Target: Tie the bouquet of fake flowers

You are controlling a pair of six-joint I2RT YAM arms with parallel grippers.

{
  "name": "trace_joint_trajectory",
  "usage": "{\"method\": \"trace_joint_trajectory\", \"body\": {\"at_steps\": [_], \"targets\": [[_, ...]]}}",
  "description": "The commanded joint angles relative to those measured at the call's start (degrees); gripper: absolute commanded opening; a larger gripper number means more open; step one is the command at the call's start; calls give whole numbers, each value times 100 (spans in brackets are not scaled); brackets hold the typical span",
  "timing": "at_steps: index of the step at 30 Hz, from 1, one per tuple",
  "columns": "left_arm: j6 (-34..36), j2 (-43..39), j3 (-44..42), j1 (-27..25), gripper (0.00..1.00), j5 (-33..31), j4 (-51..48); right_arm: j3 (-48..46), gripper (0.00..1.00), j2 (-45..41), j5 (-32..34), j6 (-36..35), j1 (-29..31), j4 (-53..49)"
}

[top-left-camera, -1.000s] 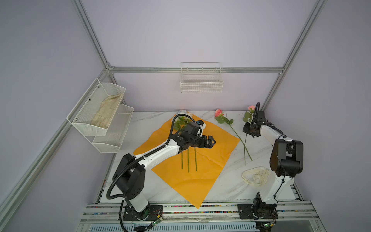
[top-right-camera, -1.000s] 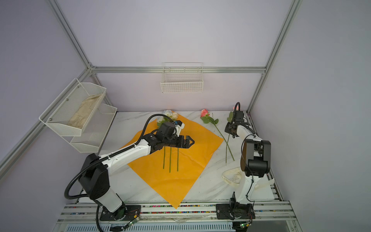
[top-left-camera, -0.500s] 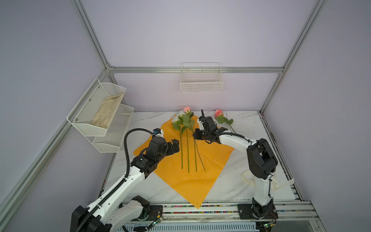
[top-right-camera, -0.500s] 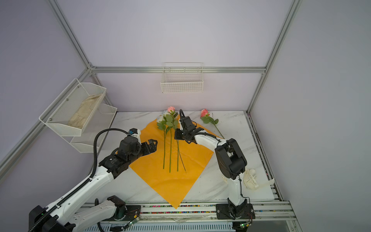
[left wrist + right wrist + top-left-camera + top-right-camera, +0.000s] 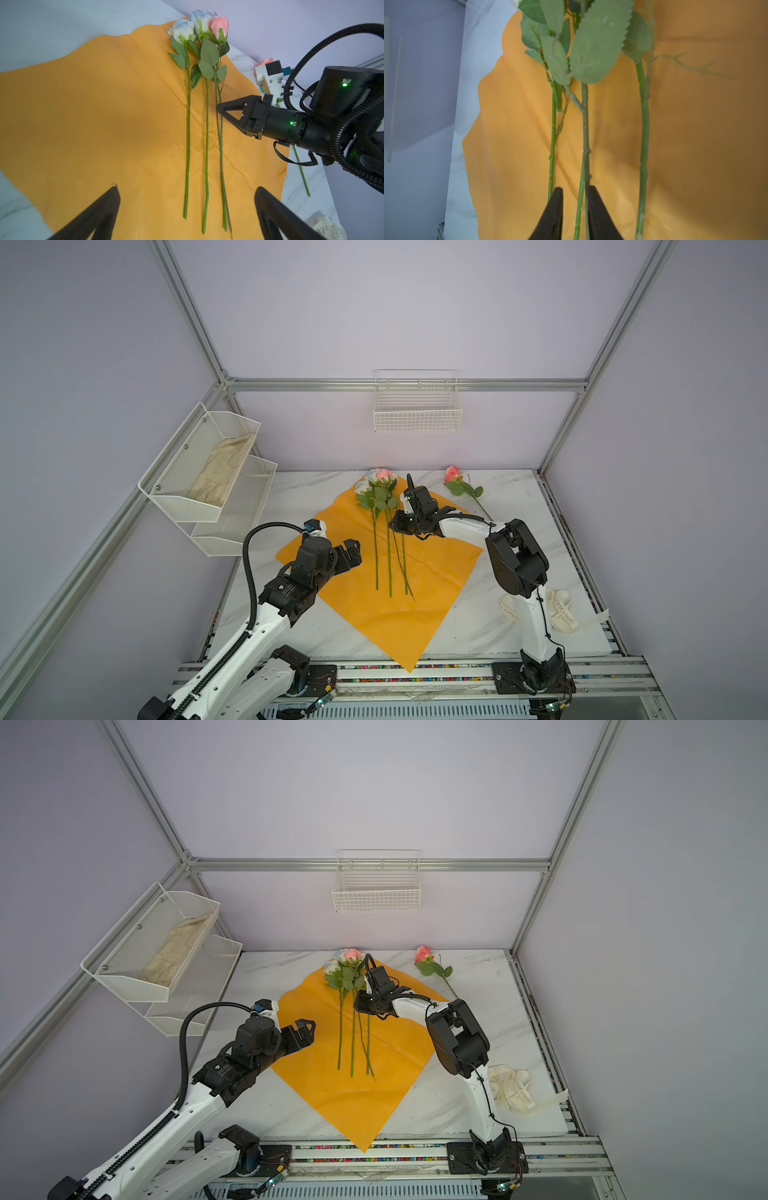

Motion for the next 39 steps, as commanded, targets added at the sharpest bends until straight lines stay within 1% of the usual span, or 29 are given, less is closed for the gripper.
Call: {"method": "trace_joint_trajectory", "body": {"at_steps": [1, 3, 6, 10, 13, 15, 18, 20, 23, 29, 30, 36, 39], "targets": [[190, 374, 72, 25, 100, 725, 610, -309, 30, -648, 56, -21, -135, 46], [216, 701, 188, 25, 100, 1199, 885, -691, 31, -1026, 139, -80, -404, 94], [109, 1332, 410, -6, 100, 1850, 1251, -1309, 32, -1597, 295, -257, -992, 95], [204, 2219, 921, -294, 100, 2221, 1407, -1963, 33, -2108, 645, -749, -1903, -159], [334, 2850, 1425, -588, 100, 2406, 1415, -2074, 33, -2193, 1225, -1391, -2443, -562], [408, 3324, 1751, -788, 100, 2503, 1416, -2036, 34, -2104, 1593, -1771, -2710, -720], [430, 3951, 2275, -1034, 100, 2730, 1419, -1764, 35, -1808, 1884, -2239, -3030, -964], [422, 4293, 2582, -1161, 100, 2879, 1419, -1576, 35, -1627, 2041, -2467, -3170, -1027], [356, 4716, 2988, -1305, 100, 3079, 1417, -1286, 36, -1363, 2032, -2756, -3314, -1124], [265, 5289, 3611, -1545, 100, 3277, 1413, -727, 37, -753, 1590, -3081, -3370, -1265], [256, 5363, 3692, -1566, 100, 3301, 1415, -673, 37, -648, 1482, -3177, -3371, -1205], [247, 5625, 3990, -1605, 100, 3430, 1409, -113, 37, -21, 1490, -3306, -3371, -1479], [272, 5633, 4023, -1609, 100, 3421, 1375, -21, 36, 134, 1509, -3391, -3371, -1559]]}}
